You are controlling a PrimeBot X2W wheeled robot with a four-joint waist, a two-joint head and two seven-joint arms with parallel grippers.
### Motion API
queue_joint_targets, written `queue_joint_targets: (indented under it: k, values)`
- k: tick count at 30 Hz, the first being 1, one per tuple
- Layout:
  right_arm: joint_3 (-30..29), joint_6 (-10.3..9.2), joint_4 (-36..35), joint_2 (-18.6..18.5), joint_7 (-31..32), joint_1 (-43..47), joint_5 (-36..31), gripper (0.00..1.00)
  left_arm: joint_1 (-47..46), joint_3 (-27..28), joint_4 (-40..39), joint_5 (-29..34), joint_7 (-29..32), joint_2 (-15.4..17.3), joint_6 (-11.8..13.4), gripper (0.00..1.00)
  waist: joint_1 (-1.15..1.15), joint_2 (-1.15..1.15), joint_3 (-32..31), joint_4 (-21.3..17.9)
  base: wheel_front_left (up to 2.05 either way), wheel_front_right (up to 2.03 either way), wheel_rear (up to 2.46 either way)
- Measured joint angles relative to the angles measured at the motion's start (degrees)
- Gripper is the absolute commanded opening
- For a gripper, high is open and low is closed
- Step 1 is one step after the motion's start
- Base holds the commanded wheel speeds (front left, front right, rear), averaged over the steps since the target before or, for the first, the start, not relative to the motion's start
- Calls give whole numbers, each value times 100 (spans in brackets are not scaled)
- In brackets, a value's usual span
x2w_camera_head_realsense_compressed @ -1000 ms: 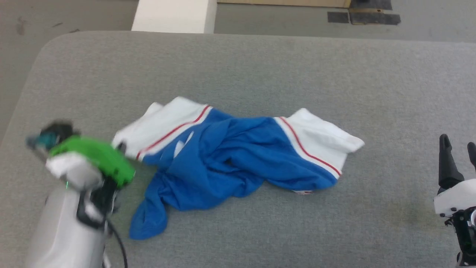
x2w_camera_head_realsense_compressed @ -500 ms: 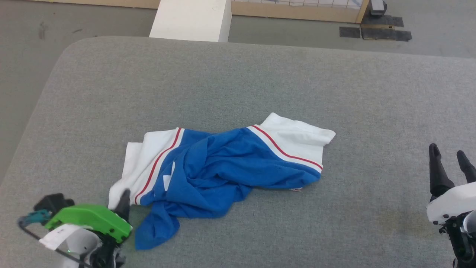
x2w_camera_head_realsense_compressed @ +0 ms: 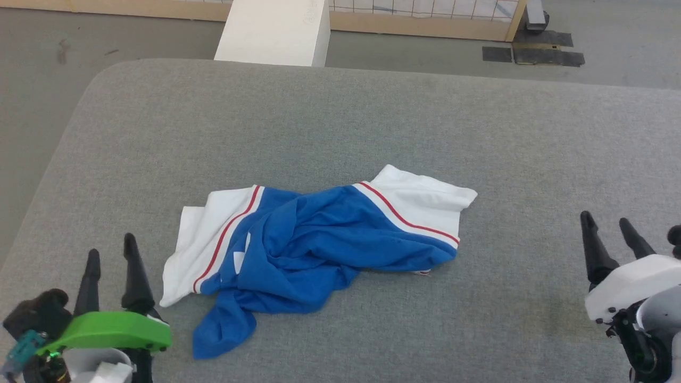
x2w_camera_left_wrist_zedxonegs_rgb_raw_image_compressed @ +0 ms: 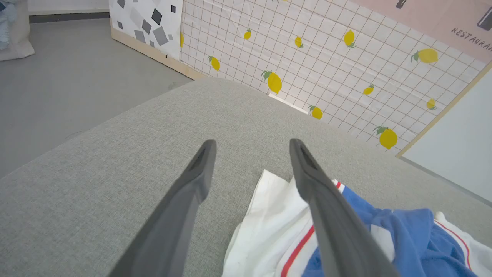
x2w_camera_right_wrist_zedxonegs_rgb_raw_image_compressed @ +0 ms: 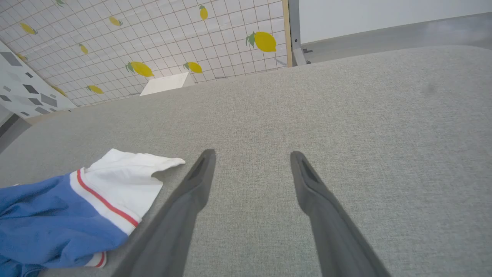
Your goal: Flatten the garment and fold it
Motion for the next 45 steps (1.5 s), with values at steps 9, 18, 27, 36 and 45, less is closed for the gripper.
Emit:
queue_joint_targets:
  k: [9,18,27,36,45]
  values:
    - [959,0,119,-247,1395,-689,-268,100,-20,-41,-10,308,-149,-179,-45,100,0,0,217,5,0,0,0]
    - [2197,0,778,-667,3007,-2167,-735,100,-383,-73,-37,427,-167,-396,-200,100,0,0,648,100,0,0,0]
    - [2996,0,1430,-943,3760,-2849,-962,100,-628,-101,24,586,-172,-638,-354,100,0,0,1097,311,0,0,0]
    - [3906,-4,1546,-1347,3902,-3221,-699,100,-712,-59,223,633,-175,-795,-545,100,0,0,1308,434,0,0,0]
    - [4096,-30,1553,-1522,3838,-3284,-57,0,-742,-27,400,675,-175,-881,-650,100,0,0,1220,382,0,0,0]
